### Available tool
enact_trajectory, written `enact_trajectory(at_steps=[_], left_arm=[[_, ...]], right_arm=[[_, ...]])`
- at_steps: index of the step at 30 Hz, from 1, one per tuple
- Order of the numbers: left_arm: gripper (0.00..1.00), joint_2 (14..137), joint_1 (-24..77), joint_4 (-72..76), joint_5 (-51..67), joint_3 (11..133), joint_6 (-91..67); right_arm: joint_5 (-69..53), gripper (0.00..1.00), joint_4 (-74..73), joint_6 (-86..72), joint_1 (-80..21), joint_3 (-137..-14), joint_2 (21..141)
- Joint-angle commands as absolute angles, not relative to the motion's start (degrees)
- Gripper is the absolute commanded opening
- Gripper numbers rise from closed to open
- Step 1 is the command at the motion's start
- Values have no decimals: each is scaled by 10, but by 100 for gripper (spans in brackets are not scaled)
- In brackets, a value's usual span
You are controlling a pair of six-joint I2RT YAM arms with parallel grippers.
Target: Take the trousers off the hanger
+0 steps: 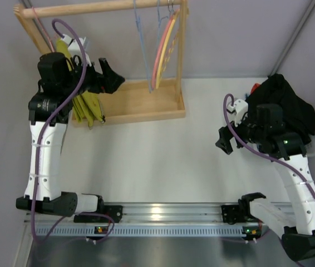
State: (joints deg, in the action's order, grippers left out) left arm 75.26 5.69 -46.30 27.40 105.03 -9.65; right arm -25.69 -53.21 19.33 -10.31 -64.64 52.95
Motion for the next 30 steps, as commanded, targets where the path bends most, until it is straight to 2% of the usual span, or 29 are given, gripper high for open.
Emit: enact_trajectory(at_steps=[1, 5, 8, 14, 20, 25, 30], left_arm=[[94, 765, 54, -394, 218, 1116, -157], [88, 744, 54, -328, 130, 1130, -173], [81, 737, 54, -337, 35, 1153, -169], [76, 713, 13, -389, -90, 1155, -126], [76, 717, -17, -400, -123, 1151, -91], [75, 808, -48, -462, -109, 1260, -76], [72, 860, -73, -476, -98, 1298, -72]], right_arm=[[-258, 100, -533, 199, -98, -675, 526], [-258, 99, -529, 197, -97, -671, 529], [-255, 99, -527, 196, -98, -674, 533], [-249, 99, -533, 194, -97, -687, 542], [-255, 99, -525, 183, -98, -693, 558], [-255, 99, -521, 179, -97, -705, 561], [-265, 99, -517, 169, -97, -706, 560]])
